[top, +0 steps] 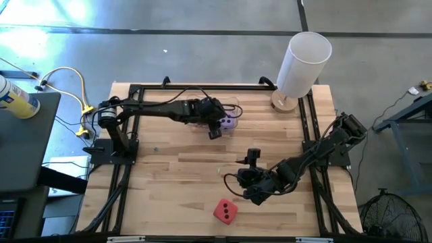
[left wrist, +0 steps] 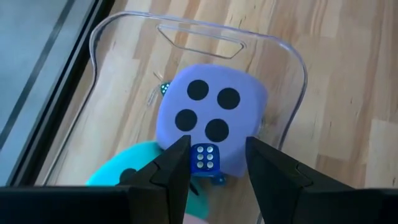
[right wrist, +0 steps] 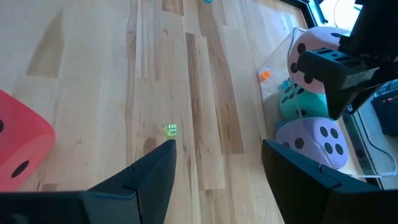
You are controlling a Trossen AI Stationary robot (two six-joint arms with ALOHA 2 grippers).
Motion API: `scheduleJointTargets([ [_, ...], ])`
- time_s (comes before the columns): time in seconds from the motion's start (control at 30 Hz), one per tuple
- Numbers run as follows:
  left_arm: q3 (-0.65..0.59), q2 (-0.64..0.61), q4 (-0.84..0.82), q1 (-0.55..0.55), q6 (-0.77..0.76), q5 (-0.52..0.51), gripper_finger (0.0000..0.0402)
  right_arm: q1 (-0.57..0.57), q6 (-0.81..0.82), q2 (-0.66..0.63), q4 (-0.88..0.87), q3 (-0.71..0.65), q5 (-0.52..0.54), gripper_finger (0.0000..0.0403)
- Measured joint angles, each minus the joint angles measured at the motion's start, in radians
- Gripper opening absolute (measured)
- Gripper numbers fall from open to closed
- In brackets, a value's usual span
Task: Pick & Place Dice
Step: Put the dark blue dice into the transparent bin
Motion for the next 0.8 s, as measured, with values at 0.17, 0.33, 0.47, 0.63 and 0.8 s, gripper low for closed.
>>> scheduleJointTargets([
  [0.17,0.0,0.0,0.004,0.0,0.001,0.006,0.0144,0.0,0.0,0.0,0.0,0.0,0.0,0.0228],
  [0.33,0.0,0.021,0.035,0.0,-0.071,0.068,0.0144,0.0,0.0,0.0,0.001,0.0,0.0,0.0228],
  [0.47,0.003,0.034,0.053,0.002,-0.135,0.081,0.0144,0.0,0.0,0.0,0.003,0.0,0.0,0.0228],
  [0.63,0.003,0.035,0.049,0.002,-0.143,0.079,0.0144,0.0,0.0,0.0,0.003,0.0,-0.006,0.0228],
  [0.8,0.0,0.024,0.056,0.002,-0.112,0.077,0.0144,0.0,0.0,0.0,0.003,0.0,-0.017,0.0228],
])
